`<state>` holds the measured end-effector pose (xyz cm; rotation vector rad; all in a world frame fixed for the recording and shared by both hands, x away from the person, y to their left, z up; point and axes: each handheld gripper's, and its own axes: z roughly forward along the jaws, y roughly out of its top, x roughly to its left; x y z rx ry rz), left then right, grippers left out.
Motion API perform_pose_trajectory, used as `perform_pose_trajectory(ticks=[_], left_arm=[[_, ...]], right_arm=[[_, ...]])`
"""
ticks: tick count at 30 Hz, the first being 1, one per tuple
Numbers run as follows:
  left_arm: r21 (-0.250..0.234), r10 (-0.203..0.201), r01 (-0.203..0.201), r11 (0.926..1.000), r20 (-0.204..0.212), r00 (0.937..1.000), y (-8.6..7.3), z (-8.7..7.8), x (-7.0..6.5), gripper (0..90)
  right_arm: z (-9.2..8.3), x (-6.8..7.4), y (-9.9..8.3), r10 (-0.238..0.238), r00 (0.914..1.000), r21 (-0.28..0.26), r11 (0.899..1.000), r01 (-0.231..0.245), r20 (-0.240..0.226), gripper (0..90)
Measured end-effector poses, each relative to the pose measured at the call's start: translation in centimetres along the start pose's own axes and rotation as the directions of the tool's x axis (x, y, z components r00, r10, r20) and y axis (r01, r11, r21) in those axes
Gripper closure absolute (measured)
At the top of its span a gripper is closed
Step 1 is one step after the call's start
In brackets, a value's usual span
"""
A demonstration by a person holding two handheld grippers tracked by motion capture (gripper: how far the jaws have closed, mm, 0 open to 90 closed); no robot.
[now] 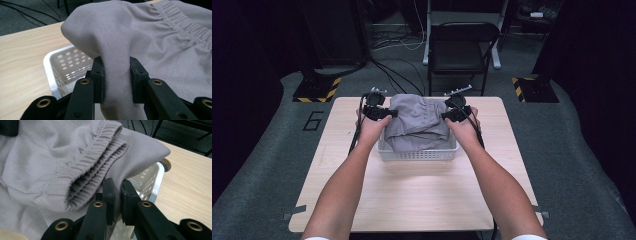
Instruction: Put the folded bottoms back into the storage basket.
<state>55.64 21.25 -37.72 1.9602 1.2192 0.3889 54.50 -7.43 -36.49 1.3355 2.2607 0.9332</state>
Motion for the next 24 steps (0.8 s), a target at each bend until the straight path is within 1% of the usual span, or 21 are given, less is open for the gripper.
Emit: perform_pose_trajectory(ticks=[2, 3, 6, 7, 8, 9, 10, 11, 12, 13, 15, 17, 18, 20, 21, 22, 23, 24], left_arm=[[0.001, 0.001, -0.001, 1.0000, -0.002, 1.0000, 0.0, 0.1, 0.0, 70.1], [0.000, -0.012, 0.012, 0.9999, -0.004, 0.9999, -0.1, 0.1, -0.1, 70.1], [0.002, 0.003, -0.003, 1.0000, -0.009, 1.0000, -0.2, 0.3, -0.1, 70.1], [-0.003, 0.001, -0.001, 1.0000, -0.011, 0.9999, -0.3, 0.4, -0.1, 70.1], [0.001, 0.011, -0.011, 0.9999, -0.016, 0.9998, -0.3, 0.4, -0.1, 70.1], [0.013, 0.024, -0.023, 0.9996, -0.018, 0.9996, -0.3, 0.5, -0.1, 70.1], [0.003, 0.007, -0.007, 1.0000, -0.022, 0.9997, -0.4, 0.7, -0.3, 70.1], [0.019, 0.033, -0.033, 0.9993, -0.023, 0.9992, -0.4, 0.8, -0.3, 70.1], [0.006, 0.015, -0.015, 0.9999, -0.027, 0.9995, -0.5, 1.0, -0.5, 70.1], [0.020, 0.032, -0.032, 0.9993, -0.030, 0.9990, -0.5, 1.1, -0.4, 70.1], [0.013, 0.020, -0.019, 0.9997, -0.033, 0.9993, -0.9, 1.5, -0.6, 70.1], [0.021, 0.015, -0.014, 0.9997, -0.033, 0.9993, -1.3, 1.8, -0.6, 70.0], [0.024, 0.006, -0.005, 0.9997, -0.033, 0.9995, -1.5, 2.0, -0.6, 70.0], [0.039, 0.013, -0.011, 0.9992, -0.035, 0.9993, -1.8, 2.2, -0.5, 70.0], [0.039, 0.013, -0.011, 0.9992, -0.037, 0.9992, -1.9, 2.3, -0.6, 70.0], [0.034, 0.009, -0.008, 0.9994, -0.039, 0.9992, -2.0, 2.4, -0.7, 70.0], [0.042, 0.014, -0.012, 0.9990, -0.036, 0.9992, -2.0, 2.3, -0.7, 70.0], [0.042, 0.019, -0.017, 0.9990, -0.037, 0.9992, -2.1, 2.4, -0.7, 70.0]], right_arm=[[0.1, 0.1, 0.0, 0.000, 1.0000, -0.007, 1.000, 0.000, 0.006, 83.5], [0.2, 0.1, 0.0, 0.000, 1.0000, -0.007, 1.000, 0.000, 0.010, 83.6], [0.4, 0.1, -0.1, -0.003, 0.9999, -0.004, 1.000, 0.003, 0.013, 83.5], [0.5, 0.2, -0.1, 0.001, 0.9999, 0.000, 1.000, -0.001, 0.017, 83.5], [0.5, 0.1, -0.1, 0.002, 0.9999, 0.004, 1.000, -0.002, 0.015, 83.5], [0.6, 0.1, -0.2, 0.001, 0.9999, -0.002, 1.000, -0.001, 0.015, 83.5], [0.7, 0.2, -0.2, -0.003, 0.9999, -0.002, 1.000, 0.003, 0.016, 83.4], [0.8, 0.2, -0.2, -0.007, 0.9998, 0.001, 1.000, 0.007, 0.020, 83.4], [0.9, 0.3, -0.3, -0.003, 0.9998, 0.004, 1.000, 0.003, 0.021, 83.4], [0.9, 0.3, -0.4, -0.004, 0.9996, 0.006, 1.000, 0.004, 0.026, 83.4], [1.2, 0.4, -0.6, -0.009, 0.9995, 0.008, 1.000, 0.009, 0.031, 83.4], [1.4, 0.4, -0.8, -0.008, 0.9995, 0.016, 1.000, 0.007, 0.031, 83.4], [1.5, 0.4, -0.9, -0.005, 0.9995, 0.018, 1.000, 0.005, 0.031, 83.3], [1.8, 0.4, -1.1, -0.006, 0.9994, 0.023, 1.000, 0.005, 0.034, 83.2], [1.9, 0.5, -1.2, -0.002, 0.9995, 0.022, 1.000, 0.001, 0.032, 83.2], [2.0, 0.5, -1.2, -0.008, 0.9994, 0.025, 1.000, 0.007, 0.035, 83.2], [2.1, 0.7, -1.3, -0.001, 0.9994, 0.032, 0.999, 0.000, 0.035, 83.2], [2.2, 0.7, -1.3, -0.010, 0.9993, 0.033, 0.999, 0.009, 0.035, 83.2]])
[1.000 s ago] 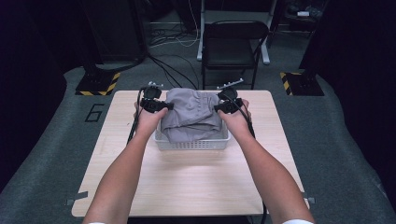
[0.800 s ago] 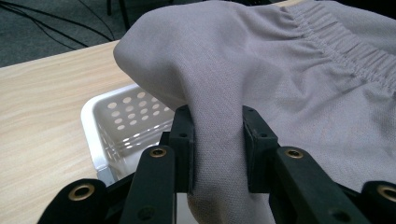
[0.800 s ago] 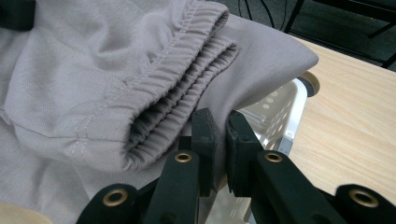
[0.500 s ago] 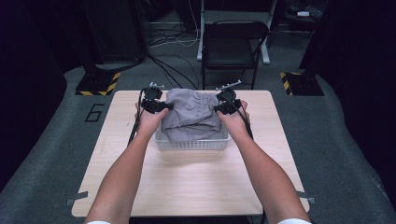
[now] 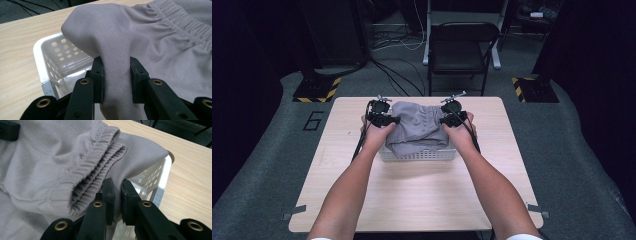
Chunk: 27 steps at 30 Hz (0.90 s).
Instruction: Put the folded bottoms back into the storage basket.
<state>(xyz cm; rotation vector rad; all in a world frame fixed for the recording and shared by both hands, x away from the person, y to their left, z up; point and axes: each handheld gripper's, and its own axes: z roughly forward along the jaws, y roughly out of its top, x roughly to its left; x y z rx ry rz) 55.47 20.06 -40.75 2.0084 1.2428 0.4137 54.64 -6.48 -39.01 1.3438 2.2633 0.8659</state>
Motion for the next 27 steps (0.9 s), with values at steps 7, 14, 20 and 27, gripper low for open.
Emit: perform_pose_trajectory(ticks=[7, 14, 20, 27], left_arm=[[0.017, -0.015, 0.015, 0.9997, -0.003, 0.9999, -0.8, 0.6, -0.2, 70.0], [0.012, -0.015, 0.015, 0.9998, -0.002, 0.9999, -0.9, 0.7, -0.3, 69.9], [0.003, -0.037, 0.037, 0.9993, -0.006, 0.9993, -1.3, 0.9, -0.2, 69.9], [0.023, -0.031, 0.031, 0.9992, 0.000, 0.9995, -1.7, 1.1, -0.1, 69.7]], right_arm=[[0.6, 0.5, -0.2, -0.003, 1.0000, 0.009, 1.000, 0.003, 0.003, 83.1], [1.0, 0.7, -0.5, -0.011, 0.9999, 0.015, 1.000, 0.011, 0.007, 83.0], [1.1, 0.8, -0.6, -0.014, 0.9999, 0.013, 1.000, 0.014, 0.005, 83.0], [1.4, 0.9, -1.0, -0.020, 0.9998, 0.027, 0.999, 0.020, 0.001, 82.9]])
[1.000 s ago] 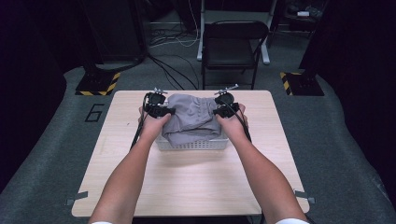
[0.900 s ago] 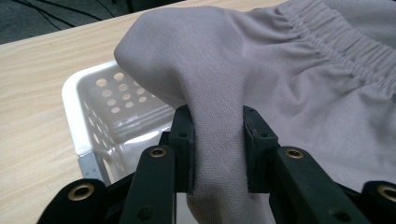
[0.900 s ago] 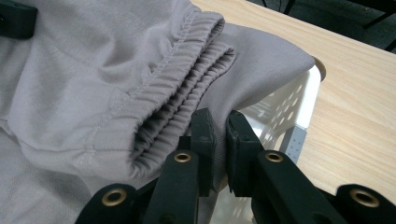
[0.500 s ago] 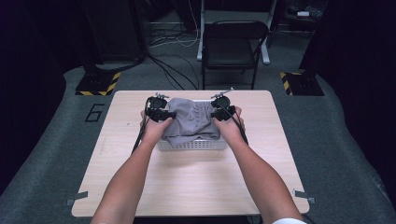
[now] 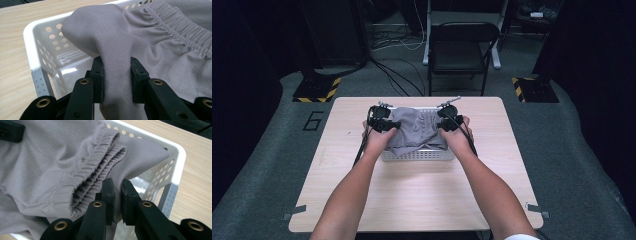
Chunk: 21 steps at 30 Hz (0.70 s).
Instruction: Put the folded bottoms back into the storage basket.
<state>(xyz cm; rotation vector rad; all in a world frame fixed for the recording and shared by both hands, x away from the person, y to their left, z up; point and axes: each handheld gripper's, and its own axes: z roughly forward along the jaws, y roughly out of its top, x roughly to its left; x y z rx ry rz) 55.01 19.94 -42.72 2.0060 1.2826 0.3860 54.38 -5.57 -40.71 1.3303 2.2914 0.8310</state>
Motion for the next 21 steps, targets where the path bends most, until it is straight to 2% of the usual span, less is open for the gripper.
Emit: perform_pose_trajectory(ticks=[1, 2, 3, 4, 9, 13, 16, 18, 21], left_arm=[[-0.002, -0.008, 0.008, 1.0000, -0.003, 1.0000, -0.1, 0.1, -0.1, 69.7], [0.006, 0.005, -0.005, 1.0000, -0.004, 1.0000, -0.2, 0.1, 0.0, 69.7], [0.008, 0.003, -0.003, 1.0000, -0.005, 1.0000, -0.4, 0.3, -0.1, 69.7], [0.009, 0.002, -0.002, 1.0000, -0.003, 1.0000, -0.5, 0.4, -0.1, 69.7], [0.028, -0.005, 0.005, 0.9996, -0.006, 1.0000, -1.1, 0.9, -0.2, 69.3], [0.028, 0.006, -0.005, 0.9996, -0.012, 0.9999, -1.2, 1.0, -0.2, 69.1], [0.036, -0.003, 0.003, 0.9993, -0.011, 0.9999, -1.2, 1.1, -0.1, 69.0], [0.024, -0.005, 0.006, 0.9997, -0.011, 0.9999, -1.3, 1.1, -0.2, 68.7], [0.023, 0.002, -0.002, 0.9997, -0.001, 1.0000, -1.3, 1.0, -0.1, 65.9]], right_arm=[[0.1, 0.0, -0.1, 0.002, 1.0000, -0.004, 1.000, -0.002, 0.001, 82.8], [0.2, 0.0, -0.2, 0.001, 1.0000, -0.001, 1.000, -0.001, -0.001, 82.7], [0.3, 0.1, -0.4, 0.012, 0.9999, 0.001, 1.000, -0.012, 0.000, 82.7], [0.5, 0.1, -0.5, 0.003, 1.0000, -0.003, 1.000, -0.003, -0.001, 82.7], [0.9, 0.4, -0.9, 0.015, 0.9999, 0.021, 1.000, -0.015, -0.003, 82.4], [1.2, 0.4, -1.0, 0.002, 1.0000, 0.019, 1.000, -0.002, -0.003, 82.4], [1.3, 0.4, -1.1, 0.003, 1.0000, 0.022, 1.000, -0.003, -0.002, 82.3], [1.4, 0.4, -1.1, 0.001, 1.0000, 0.020, 1.000, -0.001, 0.001, 82.2], [1.4, 0.4, -1.2, 0.000, 1.0000, 0.023, 1.000, 0.000, -0.002, 78.9]])
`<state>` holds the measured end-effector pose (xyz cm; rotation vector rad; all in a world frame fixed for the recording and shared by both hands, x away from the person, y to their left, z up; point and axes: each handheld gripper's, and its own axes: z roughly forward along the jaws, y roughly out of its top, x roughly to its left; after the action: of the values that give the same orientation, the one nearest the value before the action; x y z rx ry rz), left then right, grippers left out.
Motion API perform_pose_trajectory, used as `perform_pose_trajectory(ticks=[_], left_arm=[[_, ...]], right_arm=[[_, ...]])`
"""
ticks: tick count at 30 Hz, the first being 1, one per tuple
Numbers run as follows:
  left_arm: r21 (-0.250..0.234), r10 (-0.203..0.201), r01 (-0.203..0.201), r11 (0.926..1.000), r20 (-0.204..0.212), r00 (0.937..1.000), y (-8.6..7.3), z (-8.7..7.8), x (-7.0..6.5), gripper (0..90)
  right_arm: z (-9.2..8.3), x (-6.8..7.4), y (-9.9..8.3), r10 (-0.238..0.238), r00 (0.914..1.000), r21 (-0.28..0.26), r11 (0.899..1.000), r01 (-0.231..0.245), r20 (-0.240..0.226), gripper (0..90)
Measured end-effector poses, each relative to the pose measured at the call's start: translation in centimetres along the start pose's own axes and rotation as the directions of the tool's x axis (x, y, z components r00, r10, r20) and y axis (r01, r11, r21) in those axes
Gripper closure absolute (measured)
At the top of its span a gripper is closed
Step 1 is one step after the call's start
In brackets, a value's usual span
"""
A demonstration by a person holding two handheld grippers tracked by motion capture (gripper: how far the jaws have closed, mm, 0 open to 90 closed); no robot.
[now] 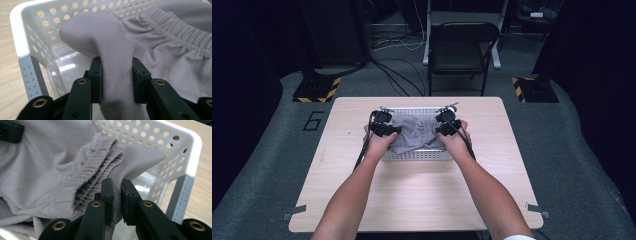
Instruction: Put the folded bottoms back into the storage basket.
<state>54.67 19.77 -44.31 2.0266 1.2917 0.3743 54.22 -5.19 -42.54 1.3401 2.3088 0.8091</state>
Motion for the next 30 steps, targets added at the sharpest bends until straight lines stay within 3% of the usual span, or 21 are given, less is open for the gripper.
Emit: perform_pose_trajectory(ticks=[5, 8, 13, 17, 21, 25, 30], left_arm=[[-0.012, -0.008, 0.008, 0.9999, -0.013, 0.9999, 0.1, -0.3, 0.2, 54.9], [-0.009, -0.020, 0.020, 0.9998, -0.021, 0.9996, 0.1, -0.5, 0.3, 51.4], [-0.012, -0.004, 0.004, 0.9999, -0.021, 0.9998, 0.0, -1.0, 0.3, 49.1], [-0.006, -0.003, 0.003, 1.0000, 0.002, 1.0000, 0.1, -1.4, 0.3, 49.0], [0.018, -0.027, 0.027, 0.9995, 0.048, 0.9985, 0.1, -2.0, 0.2, 48.7], [0.004, 0.002, -0.002, 1.0000, 0.059, 0.9983, 0.0, -2.8, -0.1, 47.9], [-0.014, 0.023, -0.022, 0.9996, 0.066, 0.9975, -0.1, -4.1, -0.4, 44.6]], right_arm=[[0.0, -0.1, -0.2, 0.017, 0.9998, -0.002, 1.000, -0.017, 0.005, 66.1], [0.1, -0.2, -0.4, 0.007, 0.9999, -0.005, 1.000, -0.007, 0.008, 64.6], [0.0, -0.2, -0.5, 0.000, 1.0000, 0.003, 1.000, -0.001, 0.005, 62.5], [-0.3, 0.0, -0.5, -0.012, 0.9999, -0.002, 1.000, 0.012, -0.006, 59.7], [-0.8, 0.3, -0.5, -0.038, 0.9992, -0.010, 0.999, 0.038, -0.011, 55.6], [-1.6, 0.5, -0.5, -0.041, 0.9984, -0.016, 0.999, 0.041, -0.039, 52.0], [-2.2, 0.6, -0.8, -0.081, 0.9953, 0.003, 0.997, 0.082, -0.052, 48.3]])
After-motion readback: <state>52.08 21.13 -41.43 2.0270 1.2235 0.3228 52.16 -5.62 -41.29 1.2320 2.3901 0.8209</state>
